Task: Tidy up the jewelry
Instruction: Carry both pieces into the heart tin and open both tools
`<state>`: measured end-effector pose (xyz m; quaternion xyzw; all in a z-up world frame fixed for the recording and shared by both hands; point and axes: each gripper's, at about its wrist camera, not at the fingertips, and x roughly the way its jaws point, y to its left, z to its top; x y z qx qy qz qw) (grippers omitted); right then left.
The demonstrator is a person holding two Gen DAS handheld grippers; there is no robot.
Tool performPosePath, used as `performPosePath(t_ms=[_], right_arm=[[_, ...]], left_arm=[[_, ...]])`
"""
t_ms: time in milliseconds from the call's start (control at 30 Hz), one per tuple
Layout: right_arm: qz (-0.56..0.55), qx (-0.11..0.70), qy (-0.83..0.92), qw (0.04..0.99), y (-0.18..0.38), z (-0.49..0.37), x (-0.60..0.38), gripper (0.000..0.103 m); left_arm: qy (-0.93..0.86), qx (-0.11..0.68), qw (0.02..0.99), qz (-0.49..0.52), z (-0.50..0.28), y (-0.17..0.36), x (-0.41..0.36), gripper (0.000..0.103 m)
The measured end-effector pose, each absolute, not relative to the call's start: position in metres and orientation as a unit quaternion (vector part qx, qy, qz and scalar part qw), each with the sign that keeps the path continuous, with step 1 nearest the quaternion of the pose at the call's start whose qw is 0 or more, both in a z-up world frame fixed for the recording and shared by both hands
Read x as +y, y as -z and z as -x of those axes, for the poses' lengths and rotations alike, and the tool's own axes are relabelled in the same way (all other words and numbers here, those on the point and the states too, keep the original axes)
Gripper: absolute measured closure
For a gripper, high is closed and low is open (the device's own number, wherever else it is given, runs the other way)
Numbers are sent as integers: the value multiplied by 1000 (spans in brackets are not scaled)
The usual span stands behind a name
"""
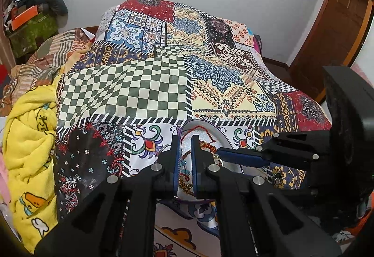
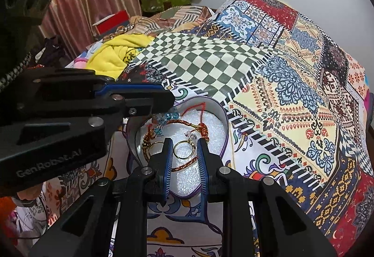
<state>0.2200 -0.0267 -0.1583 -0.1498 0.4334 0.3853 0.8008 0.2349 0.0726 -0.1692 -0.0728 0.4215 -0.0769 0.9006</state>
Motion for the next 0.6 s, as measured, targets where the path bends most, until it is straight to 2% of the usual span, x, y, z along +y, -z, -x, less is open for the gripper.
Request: performPosePath(t_ms=[200,367,600], right_arm=[[145,445,-380,798,157,-222,-28,83],[140,435,-378,805,145,-219,-35,82],[119,412,-344,835,117,-215,-70,78]], left_arm=[[63,417,905,61,-230,162,74,97],[48,403,913,42,-220,148,70,78],[37,385,922,27,-203,128,62,66]])
